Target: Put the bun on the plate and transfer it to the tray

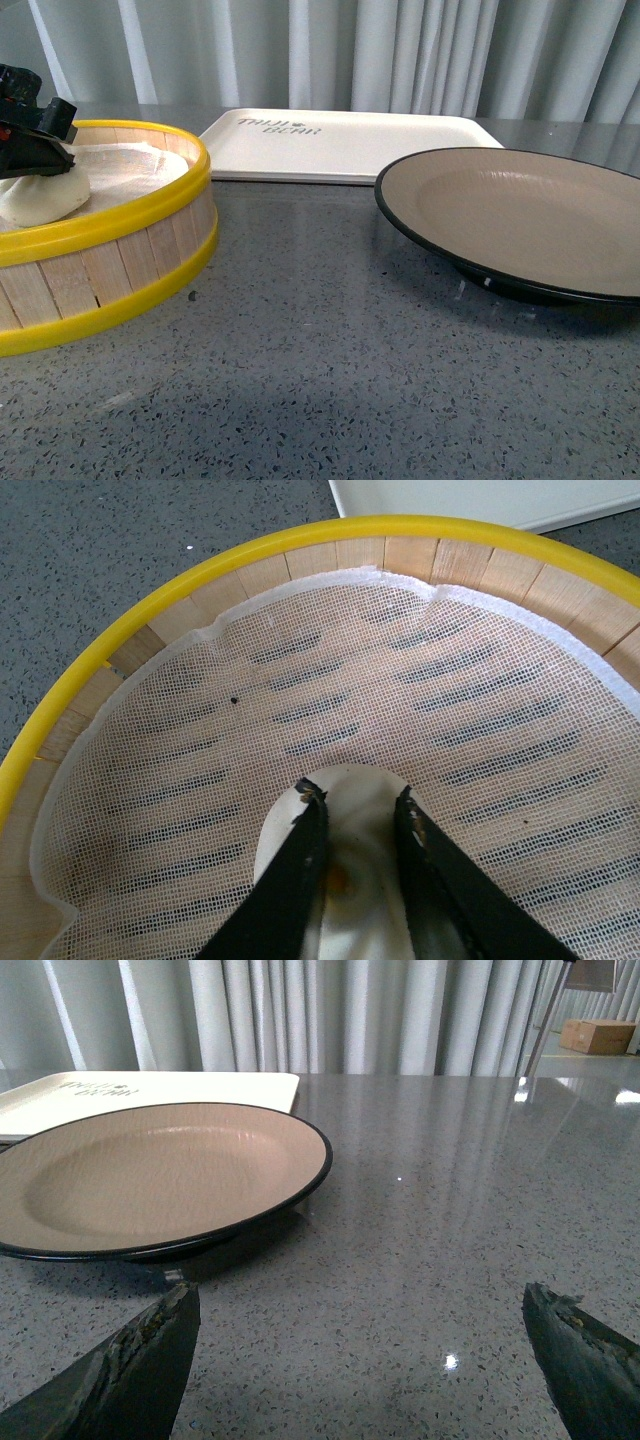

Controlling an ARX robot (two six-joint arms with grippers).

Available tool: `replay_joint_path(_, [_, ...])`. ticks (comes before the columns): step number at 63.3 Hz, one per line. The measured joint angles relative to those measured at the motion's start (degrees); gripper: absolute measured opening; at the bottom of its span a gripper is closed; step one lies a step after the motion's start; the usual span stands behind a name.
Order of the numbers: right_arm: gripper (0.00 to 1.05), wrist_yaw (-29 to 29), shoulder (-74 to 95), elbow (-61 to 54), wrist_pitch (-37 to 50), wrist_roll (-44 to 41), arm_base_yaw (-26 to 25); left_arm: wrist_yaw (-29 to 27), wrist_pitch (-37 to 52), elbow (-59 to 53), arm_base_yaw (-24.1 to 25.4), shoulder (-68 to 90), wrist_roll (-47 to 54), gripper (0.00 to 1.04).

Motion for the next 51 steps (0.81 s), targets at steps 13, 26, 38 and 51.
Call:
replay_joint_path(13, [0.96,0.0,0.0,0.0,0.0,0.0,0.0,0.0,-0.6,0.0,0.0,-0.6,0.1,0.04])
replay_joint_path(26, [0.96,0.0,0.0,0.0,0.0,0.0,0.0,0.2,-1.4,0.5,-0.2,-1.9,0.1,0.04])
replay_joint_path(38, [0.96,0.0,0.0,0.0,0.0,0.0,0.0,0.2,-2.4,2.5,-0.8,-2.8,0.1,0.04])
replay_joint_path(51, [0.96,0.0,0.0,0.0,0.0,0.0,0.0,-0.5,-3.0,8.9,-5.1,-3.0,-0.5,0.04])
